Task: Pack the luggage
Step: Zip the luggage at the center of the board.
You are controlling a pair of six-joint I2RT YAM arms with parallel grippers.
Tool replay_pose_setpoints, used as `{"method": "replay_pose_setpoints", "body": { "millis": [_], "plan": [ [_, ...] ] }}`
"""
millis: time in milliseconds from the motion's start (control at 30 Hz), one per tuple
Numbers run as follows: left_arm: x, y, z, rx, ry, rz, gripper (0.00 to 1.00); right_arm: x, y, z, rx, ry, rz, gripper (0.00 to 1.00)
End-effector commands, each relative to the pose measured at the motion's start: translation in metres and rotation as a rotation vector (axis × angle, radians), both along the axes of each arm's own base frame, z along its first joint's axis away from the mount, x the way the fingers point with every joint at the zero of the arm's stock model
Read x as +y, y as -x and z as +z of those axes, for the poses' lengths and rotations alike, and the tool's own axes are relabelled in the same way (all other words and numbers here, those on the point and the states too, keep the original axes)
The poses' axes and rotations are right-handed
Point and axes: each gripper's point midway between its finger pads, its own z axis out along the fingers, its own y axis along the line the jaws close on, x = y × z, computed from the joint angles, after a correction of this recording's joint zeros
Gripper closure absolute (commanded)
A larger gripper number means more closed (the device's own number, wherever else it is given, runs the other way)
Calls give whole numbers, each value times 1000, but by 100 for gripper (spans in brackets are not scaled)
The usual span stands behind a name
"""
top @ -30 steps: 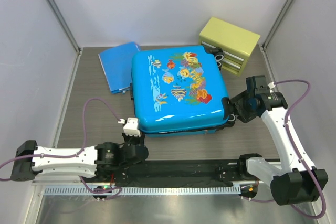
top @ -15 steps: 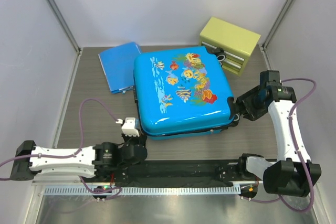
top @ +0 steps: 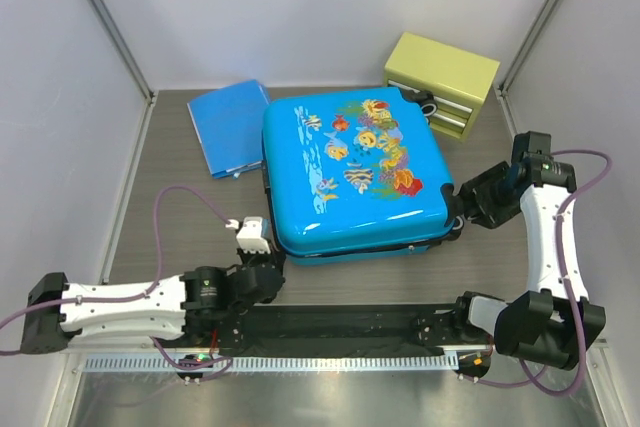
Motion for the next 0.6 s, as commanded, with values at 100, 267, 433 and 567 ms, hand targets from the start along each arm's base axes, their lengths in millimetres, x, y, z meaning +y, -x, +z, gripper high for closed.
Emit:
{"method": "replay_pose_setpoints", "body": {
  "millis": [100,267,433,567],
  "plan": [
    [57,-40,0,-91,-159,171,100,-84,-21,16,-56,331,-140,99],
    [62,-45,-4,-77,-159,157,100,-84,-23,15,-56,328,-137,99],
    [56,-53,-7,-72,-155,142,100,-84,-24,15,-58,325,-132,99],
    [54,-64,-11,-53,-152,144,100,-81,-25,16,-63,313,-128,99]
  ]
}}
